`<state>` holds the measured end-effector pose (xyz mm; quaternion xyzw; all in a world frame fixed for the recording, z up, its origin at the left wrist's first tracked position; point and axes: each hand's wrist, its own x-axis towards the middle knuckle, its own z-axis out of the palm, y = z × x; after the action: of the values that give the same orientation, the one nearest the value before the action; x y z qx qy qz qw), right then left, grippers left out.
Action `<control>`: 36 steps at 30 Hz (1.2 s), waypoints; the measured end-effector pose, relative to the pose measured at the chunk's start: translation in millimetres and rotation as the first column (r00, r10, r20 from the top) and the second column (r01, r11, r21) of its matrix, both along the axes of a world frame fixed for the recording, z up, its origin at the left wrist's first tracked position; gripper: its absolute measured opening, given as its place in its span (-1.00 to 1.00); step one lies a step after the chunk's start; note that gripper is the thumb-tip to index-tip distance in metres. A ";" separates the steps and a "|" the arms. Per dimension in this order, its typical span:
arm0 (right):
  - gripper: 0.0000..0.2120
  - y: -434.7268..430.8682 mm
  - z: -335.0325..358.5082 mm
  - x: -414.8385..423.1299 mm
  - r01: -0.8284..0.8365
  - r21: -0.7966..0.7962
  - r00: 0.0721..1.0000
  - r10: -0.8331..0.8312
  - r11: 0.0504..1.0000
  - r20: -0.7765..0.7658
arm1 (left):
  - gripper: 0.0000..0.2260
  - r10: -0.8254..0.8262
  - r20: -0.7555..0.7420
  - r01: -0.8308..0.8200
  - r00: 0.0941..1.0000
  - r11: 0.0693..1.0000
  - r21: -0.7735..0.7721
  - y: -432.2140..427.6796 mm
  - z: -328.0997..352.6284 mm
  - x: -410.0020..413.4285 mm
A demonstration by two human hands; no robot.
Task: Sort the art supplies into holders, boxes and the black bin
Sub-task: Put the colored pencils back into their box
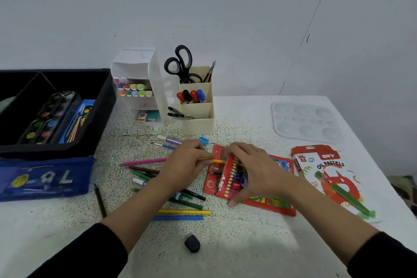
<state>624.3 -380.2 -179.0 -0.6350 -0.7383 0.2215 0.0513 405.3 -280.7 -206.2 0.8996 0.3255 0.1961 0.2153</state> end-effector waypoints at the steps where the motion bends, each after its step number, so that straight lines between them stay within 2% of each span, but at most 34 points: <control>1: 0.10 -1.1 0.1 0.4 0.010 0.002 1.000 -0.010 1.000 -0.020 | -0.83 -0.016 -0.006 0.016 1.000 1.000 0.014 -1.1 -0.3 7.9; 5: 0.22 -7.4 2.4 1.6 0.048 -0.003 0.998 -0.048 0.999 -0.049 | -0.76 -0.037 -0.057 0.038 0.998 0.999 0.019 -5.1 1.3 22.3; 8: 0.23 -13.4 0.1 5.0 0.073 0.010 0.997 -0.073 0.997 -0.030 | -0.65 0.095 -0.022 -0.095 0.995 0.995 0.003 -8.8 7.4 5.9; 10: 0.23 -15.5 -2.4 7.4 0.088 0.017 0.996 -0.088 0.996 -0.007 | -0.56 0.152 -0.037 -0.154 0.988 0.986 -0.062 -11.4 11.0 -10.0; 14: 0.22 -15.7 -3.0 8.2 0.089 0.006 0.996 -0.089 0.996 0.003 | -0.43 0.094 -0.116 -0.114 0.989 0.977 -0.178 -19.7 10.9 -19.1; 19: 0.19 -16.0 -5.4 9.7 0.097 -0.005 0.993 -0.097 0.995 -0.059 | -0.56 0.136 0.013 -0.133 0.991 0.980 -0.148 -23.9 0.2 -2.7; 23: 0.19 -16.7 -7.1 11.3 0.096 0.001 0.993 -0.095 0.995 -0.072 | -0.65 0.182 0.052 -0.174 0.982 0.975 -0.137 -22.0 -4.0 7.2; 28: 0.20 -15.5 -9.1 12.6 0.103 0.000 0.992 -0.103 0.995 -0.073 | -0.56 0.204 0.108 -0.189 0.973 0.973 -0.135 -26.6 -5.0 15.2; 32: 0.24 -13.8 -9.9 12.8 0.100 0.011 0.994 -0.099 0.995 -0.055 | -0.46 0.150 0.098 -0.127 0.984 0.969 -0.211 -30.1 -6.1 24.0; 34: 0.23 -13.4 -10.3 13.5 0.102 0.002 0.993 -0.101 0.995 -0.064 | -0.46 0.146 0.104 -0.119 0.984 0.967 -0.224 -28.4 -2.7 23.9; 36: 0.21 -13.1 -11.3 15.7 0.118 -0.012 0.988 -0.119 0.993 -0.100 | -0.54 0.142 0.104 -0.124 0.984 0.978 -0.166 -23.5 -0.7 18.6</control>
<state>640.0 -393.3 -190.3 -0.6659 -0.6952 0.2518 0.0995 423.8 -304.2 -206.9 0.8429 0.3867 0.2353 0.2910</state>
